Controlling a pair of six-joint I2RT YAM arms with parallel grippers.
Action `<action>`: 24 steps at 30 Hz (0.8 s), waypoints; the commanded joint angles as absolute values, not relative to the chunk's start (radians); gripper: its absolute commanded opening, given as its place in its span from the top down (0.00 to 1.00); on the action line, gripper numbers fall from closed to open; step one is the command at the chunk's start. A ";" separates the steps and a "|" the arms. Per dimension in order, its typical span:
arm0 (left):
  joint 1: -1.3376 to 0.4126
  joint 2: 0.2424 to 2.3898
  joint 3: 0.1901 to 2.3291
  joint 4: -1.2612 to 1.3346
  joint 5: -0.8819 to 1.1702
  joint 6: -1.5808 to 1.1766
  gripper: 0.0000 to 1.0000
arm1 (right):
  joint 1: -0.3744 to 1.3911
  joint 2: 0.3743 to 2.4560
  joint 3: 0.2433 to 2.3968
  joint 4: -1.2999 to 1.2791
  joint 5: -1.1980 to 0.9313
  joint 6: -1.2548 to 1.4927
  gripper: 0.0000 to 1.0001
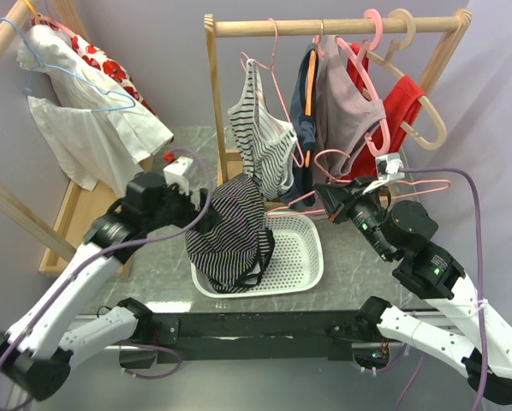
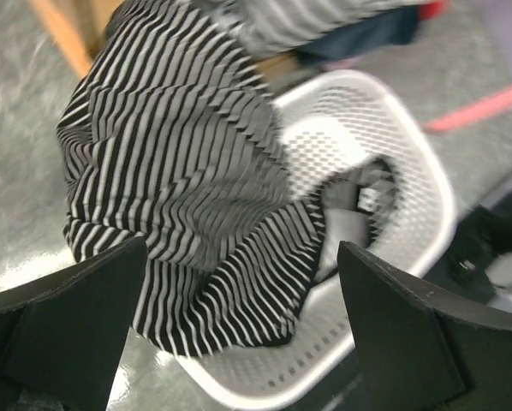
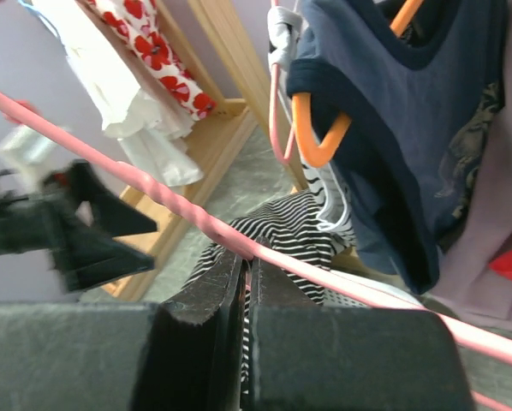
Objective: Remove the tank top from the hanger
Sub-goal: Remove the tank top from the hanger, then pick up the tank top from the center of the board.
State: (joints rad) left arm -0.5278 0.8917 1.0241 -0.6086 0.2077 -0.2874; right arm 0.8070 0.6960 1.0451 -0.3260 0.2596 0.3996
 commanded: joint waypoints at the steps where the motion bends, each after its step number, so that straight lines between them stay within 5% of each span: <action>1: -0.515 1.055 1.009 -0.471 0.115 -0.334 0.00 | 0.802 0.699 1.086 -0.308 0.305 0.359 1.00; 20: -0.433 1.483 1.094 -0.307 0.179 -0.301 0.02 | 0.785 0.673 1.071 -0.304 0.342 0.334 1.00; 24: -0.433 1.483 1.074 -0.305 0.225 -0.285 0.37 | 0.782 0.679 1.074 -0.299 0.345 0.336 1.00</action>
